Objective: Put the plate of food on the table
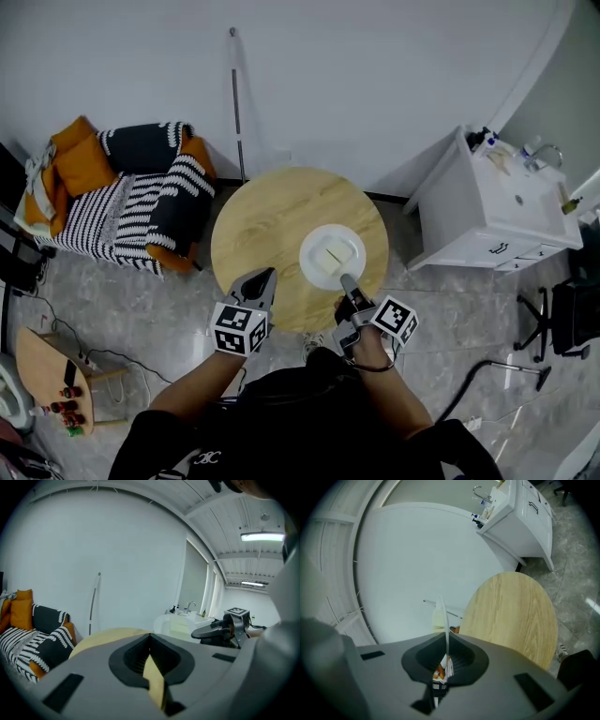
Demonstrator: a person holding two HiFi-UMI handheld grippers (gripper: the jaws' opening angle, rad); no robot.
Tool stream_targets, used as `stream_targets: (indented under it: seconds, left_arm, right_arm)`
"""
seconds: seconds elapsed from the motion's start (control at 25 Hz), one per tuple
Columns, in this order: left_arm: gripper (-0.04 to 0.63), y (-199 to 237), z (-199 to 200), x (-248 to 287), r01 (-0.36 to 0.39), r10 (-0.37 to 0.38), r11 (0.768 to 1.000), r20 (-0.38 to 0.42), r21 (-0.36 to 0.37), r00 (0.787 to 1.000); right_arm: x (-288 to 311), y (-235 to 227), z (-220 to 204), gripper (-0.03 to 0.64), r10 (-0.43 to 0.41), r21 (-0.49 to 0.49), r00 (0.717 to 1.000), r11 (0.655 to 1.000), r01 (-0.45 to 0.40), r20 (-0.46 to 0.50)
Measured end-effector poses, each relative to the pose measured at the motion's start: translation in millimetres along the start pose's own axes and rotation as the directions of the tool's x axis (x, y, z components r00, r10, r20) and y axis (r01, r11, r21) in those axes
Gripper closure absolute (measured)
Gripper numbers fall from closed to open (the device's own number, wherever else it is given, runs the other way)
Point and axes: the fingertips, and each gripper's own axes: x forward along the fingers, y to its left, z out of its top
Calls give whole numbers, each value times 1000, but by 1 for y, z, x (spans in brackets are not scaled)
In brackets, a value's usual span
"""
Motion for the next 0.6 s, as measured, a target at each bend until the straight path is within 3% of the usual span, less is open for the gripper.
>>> stream_targets:
  seconds: [0.6]
  left_arm:
    - [591,20,46,80,-64,64,998,-8,15,998]
  right_arm:
    - [71,-9,53,600,32,1,987,999,-32,-155]
